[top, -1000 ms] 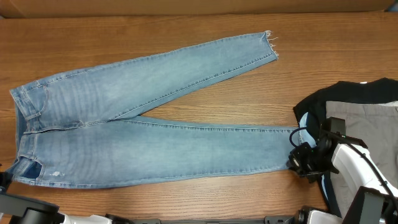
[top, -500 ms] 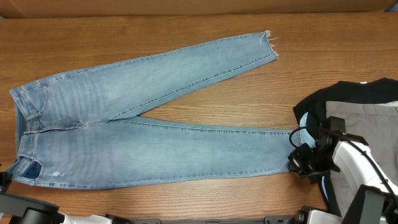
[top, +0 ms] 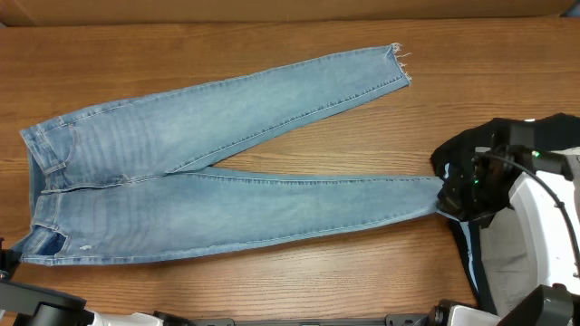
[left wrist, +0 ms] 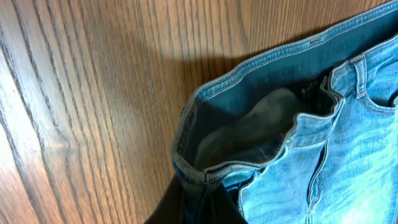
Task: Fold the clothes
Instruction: 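Lift the lower leg hem with the right gripper over the upper leg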
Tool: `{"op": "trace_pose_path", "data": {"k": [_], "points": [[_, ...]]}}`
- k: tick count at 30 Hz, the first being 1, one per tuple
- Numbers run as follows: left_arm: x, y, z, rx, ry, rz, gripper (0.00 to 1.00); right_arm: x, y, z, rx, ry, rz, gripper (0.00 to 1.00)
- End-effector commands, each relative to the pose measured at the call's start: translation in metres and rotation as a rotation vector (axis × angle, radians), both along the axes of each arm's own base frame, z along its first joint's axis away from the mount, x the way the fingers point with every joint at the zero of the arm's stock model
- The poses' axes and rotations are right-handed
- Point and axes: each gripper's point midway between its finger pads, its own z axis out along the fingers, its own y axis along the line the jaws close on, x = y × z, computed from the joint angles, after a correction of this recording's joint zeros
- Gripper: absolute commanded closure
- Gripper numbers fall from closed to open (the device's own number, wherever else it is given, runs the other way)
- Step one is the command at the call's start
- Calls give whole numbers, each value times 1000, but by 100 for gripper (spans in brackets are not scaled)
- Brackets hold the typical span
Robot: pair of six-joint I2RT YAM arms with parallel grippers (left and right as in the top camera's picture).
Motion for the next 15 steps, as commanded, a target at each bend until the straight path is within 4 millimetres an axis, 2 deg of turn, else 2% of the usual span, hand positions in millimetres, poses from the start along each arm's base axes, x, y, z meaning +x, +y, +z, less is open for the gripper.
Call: {"op": "trace_pose_path", "data": {"k": [1, 4, 9, 15], "points": [[-6, 11, 25, 75, -28, 23, 96, 16, -13, 31, -72, -82, 35, 96], [-15, 13, 40, 101, -63, 58, 96, 20, -14, 61, -87, -135, 47, 96], [-24, 13, 83, 195, -147, 116, 96, 19, -15, 116, -120, -223, 44, 96], [-32, -2, 119, 288, -141, 132, 96, 12, -15, 180, -157, -317, 35, 96]]}}
